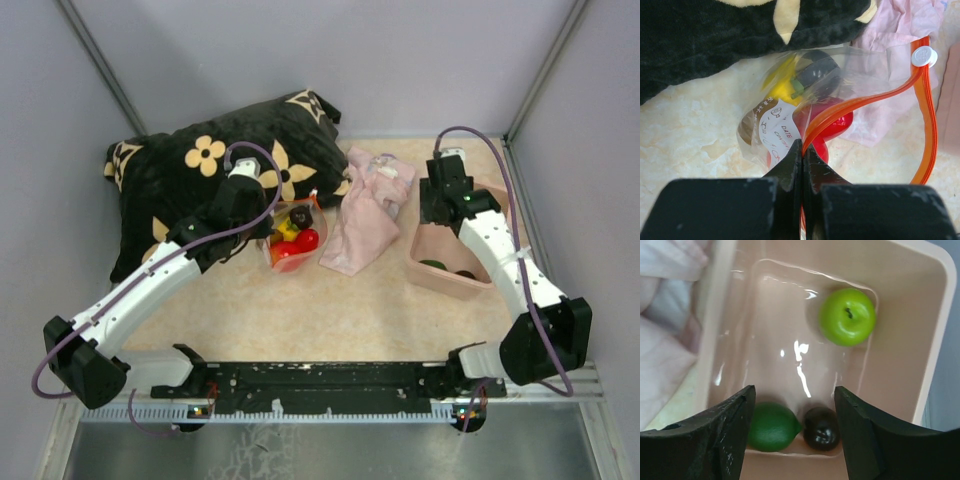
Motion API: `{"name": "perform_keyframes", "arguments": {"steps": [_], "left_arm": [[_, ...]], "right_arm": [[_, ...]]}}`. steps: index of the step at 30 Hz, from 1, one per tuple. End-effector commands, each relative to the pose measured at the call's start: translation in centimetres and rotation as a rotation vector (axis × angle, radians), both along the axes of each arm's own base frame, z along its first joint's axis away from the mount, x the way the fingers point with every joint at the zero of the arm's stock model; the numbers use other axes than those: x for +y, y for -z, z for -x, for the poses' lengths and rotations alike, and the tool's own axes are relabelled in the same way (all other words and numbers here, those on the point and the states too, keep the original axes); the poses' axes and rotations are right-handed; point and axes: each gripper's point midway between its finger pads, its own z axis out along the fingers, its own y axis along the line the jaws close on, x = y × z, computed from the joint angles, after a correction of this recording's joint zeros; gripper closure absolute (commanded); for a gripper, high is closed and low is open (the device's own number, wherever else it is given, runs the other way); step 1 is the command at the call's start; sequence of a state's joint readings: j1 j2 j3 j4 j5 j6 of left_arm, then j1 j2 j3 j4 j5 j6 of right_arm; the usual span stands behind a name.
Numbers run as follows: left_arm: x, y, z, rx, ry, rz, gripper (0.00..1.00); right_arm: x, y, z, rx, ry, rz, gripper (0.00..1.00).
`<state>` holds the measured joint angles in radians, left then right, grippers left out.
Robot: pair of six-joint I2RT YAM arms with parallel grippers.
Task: Place the food in the zip-top bag and seal the zipper
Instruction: Pick up the fake fruit from the bin.
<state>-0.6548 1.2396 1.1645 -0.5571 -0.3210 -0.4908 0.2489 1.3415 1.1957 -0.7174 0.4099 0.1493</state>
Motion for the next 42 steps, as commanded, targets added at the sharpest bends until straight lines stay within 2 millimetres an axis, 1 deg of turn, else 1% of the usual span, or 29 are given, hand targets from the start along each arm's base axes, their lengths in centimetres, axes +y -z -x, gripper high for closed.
{"name": "perform_keyframes", "arguments": {"steps": [1, 3, 9, 14, 21, 24, 28, 30, 32, 37, 42], "left_arm": [[-0.2, -1.4, -0.1, -0.043, 0.022, 0.019, 1.00], [-0.2, -1.5, -0.1, -0.043, 0.022, 0.019, 1.00], [-0.3, -1.5, -0.1, -0.044, 0.023, 0.021, 1.00], [-0.3, -1.6, -0.2, -0.046, 0.022, 0.024, 1.00], [-0.4, -1.4, -0.4, -0.041, 0.021, 0.013, 1.00], [-0.4, -1.3, -0.5, -0.043, 0.023, 0.008, 1.00], [-0.5, -1.3, -0.7, -0.041, 0.022, 0.002, 1.00], [-0.5, -1.2, -0.7, -0.040, 0.021, 0.000, 1.00], [-0.5, -1.2, -0.8, -0.039, 0.022, -0.003, 1.00], [-0.5, -1.0, -0.8, -0.034, 0.021, -0.006, 1.00], [-0.5, -0.9, -0.8, -0.031, 0.020, -0.011, 1.00]], "right_arm": [[-3.5, -0.6, -1.9, -0.105, 0.141, 0.012, 0.34], [-4.7, 0.2, -2.6, -0.109, 0.173, -0.006, 0.33], [-7.3, 2.5, -4.7, -0.100, 0.217, -0.049, 0.31], [-8.7, 4.1, -5.7, -0.080, 0.242, -0.048, 0.23], [-10.6, 6.1, -6.6, -0.069, 0.269, -0.060, 0.15], [-10.7, 6.9, -7.1, -0.049, 0.259, -0.071, 0.13], [-10.7, 7.8, -7.1, -0.016, 0.255, -0.075, 0.11], [-11.0, 9.4, -6.8, 0.023, 0.266, -0.074, 0.10], [-11.3, 10.1, -6.6, 0.037, 0.275, -0.081, 0.09], [-11.5, 11.3, -6.3, 0.050, 0.276, -0.095, 0.08], [-11.0, 11.7, -6.8, 0.035, 0.253, -0.117, 0.08]]}}
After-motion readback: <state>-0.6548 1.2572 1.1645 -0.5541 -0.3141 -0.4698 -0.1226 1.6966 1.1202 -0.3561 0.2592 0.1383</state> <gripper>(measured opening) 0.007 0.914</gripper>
